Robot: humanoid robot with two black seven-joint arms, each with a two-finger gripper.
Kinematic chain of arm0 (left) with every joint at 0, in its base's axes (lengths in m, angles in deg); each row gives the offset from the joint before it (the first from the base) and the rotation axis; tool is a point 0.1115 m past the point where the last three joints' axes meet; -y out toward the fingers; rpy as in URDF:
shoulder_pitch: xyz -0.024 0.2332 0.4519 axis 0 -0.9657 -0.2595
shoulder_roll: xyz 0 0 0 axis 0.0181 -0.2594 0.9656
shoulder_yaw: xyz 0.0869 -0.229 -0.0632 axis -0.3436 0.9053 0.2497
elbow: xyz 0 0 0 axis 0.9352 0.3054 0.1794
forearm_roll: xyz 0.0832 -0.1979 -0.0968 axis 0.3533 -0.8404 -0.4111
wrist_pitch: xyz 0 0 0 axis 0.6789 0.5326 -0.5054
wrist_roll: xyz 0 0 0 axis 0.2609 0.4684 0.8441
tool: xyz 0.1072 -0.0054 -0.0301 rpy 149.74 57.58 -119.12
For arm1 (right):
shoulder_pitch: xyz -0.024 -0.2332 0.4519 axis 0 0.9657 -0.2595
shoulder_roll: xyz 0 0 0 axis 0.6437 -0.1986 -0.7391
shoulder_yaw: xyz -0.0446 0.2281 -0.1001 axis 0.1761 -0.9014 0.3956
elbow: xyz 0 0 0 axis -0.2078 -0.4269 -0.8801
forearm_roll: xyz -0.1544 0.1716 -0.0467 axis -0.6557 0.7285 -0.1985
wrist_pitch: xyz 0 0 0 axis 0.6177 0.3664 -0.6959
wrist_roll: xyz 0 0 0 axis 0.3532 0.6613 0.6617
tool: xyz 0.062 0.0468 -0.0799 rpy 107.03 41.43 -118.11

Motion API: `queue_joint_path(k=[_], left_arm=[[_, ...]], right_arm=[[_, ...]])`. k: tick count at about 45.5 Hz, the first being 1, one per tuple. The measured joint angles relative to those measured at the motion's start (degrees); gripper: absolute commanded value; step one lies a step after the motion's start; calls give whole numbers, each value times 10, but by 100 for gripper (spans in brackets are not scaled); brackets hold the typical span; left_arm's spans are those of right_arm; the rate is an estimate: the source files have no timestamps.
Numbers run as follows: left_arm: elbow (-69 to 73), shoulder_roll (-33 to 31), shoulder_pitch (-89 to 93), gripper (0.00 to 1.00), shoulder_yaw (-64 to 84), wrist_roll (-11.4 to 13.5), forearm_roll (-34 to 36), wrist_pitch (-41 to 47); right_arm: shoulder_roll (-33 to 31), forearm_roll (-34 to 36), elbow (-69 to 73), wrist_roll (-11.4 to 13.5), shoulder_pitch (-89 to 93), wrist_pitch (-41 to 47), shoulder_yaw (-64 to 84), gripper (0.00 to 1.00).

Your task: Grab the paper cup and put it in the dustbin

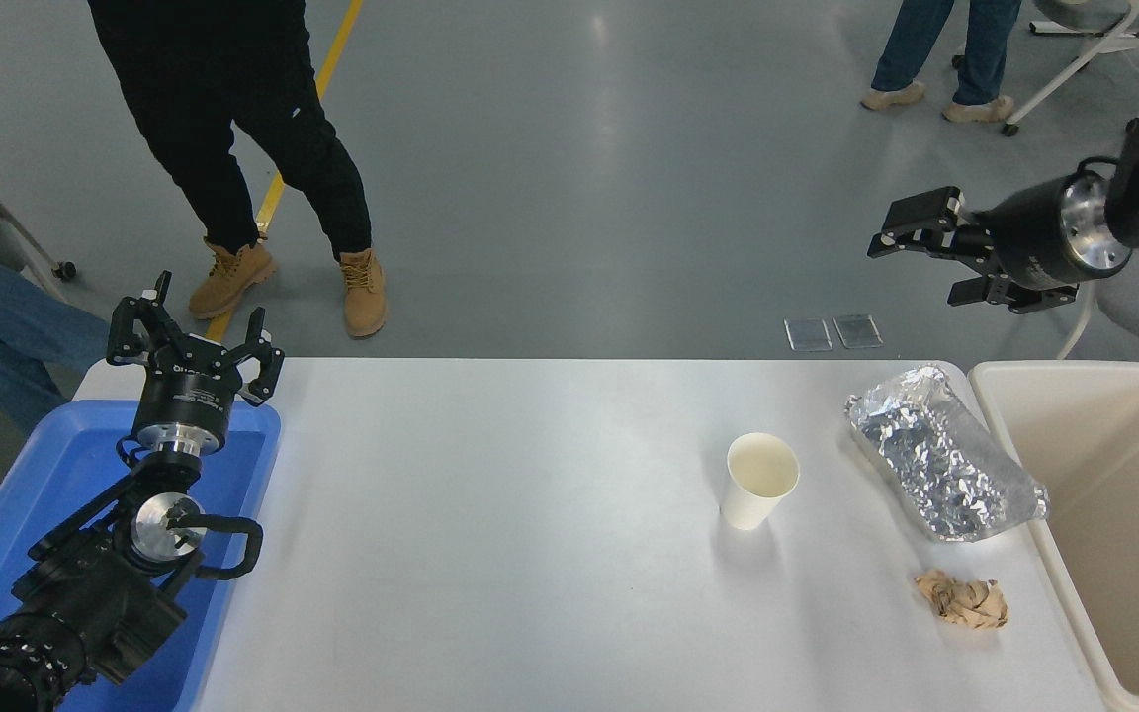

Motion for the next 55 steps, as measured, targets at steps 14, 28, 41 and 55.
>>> queue_joint_path(k=[14,28,41,55], left_arm=[[0,0,0,99,0,0,0,0],[0,0,0,99,0,0,0,0],[0,0,0,99,0,0,0,0],[0,0,0,99,0,0,0,0]], right_arm=[[67,-16,19,0,5,-8,3,100],[128,-19,18,0,74,-54,4,99],[175,-16,-11,0,157,-109,6,99],[194,-11,-75,1,236,-138,10,99]])
